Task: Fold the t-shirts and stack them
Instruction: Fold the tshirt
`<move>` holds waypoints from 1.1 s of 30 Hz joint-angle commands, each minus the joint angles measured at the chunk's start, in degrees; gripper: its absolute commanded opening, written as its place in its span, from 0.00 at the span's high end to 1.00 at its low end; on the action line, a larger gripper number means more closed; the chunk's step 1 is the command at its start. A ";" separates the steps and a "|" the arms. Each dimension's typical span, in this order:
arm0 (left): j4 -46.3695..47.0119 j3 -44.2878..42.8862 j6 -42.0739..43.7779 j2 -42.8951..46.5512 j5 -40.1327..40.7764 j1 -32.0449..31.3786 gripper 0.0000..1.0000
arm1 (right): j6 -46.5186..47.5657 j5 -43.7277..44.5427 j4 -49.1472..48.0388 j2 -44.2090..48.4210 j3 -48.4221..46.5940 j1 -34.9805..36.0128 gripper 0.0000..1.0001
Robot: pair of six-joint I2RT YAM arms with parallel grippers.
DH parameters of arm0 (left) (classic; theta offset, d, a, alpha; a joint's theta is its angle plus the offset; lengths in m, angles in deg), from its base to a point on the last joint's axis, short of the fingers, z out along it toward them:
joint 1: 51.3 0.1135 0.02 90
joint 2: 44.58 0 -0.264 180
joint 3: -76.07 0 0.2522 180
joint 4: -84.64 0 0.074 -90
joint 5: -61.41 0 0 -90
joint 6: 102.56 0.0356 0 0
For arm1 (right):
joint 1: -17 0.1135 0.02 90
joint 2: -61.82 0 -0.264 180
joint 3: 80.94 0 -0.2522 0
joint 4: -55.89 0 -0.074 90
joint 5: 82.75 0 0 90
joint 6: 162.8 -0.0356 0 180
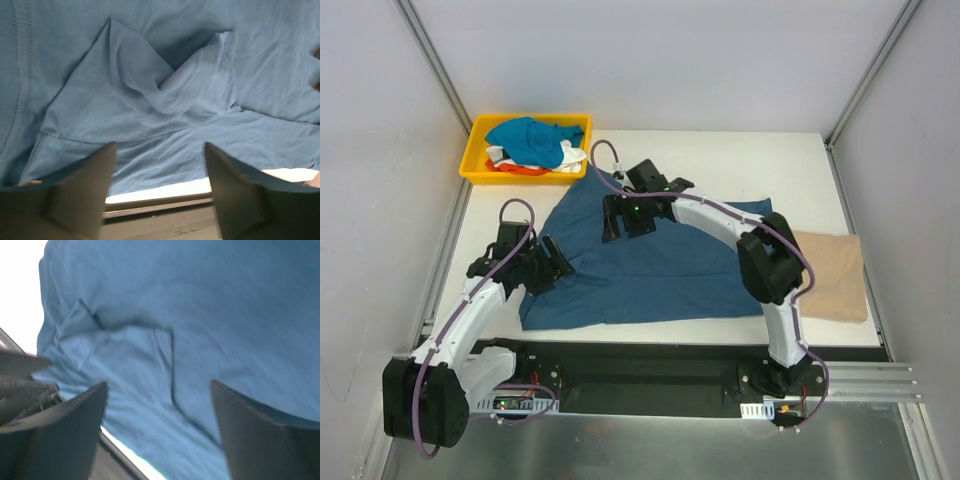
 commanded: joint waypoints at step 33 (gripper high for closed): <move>10.00 -0.63 0.70 -16.39 -0.15 0.03 0.71 | 1.73 -7.60 1.37 -17.19 -11.76 4.81 0.56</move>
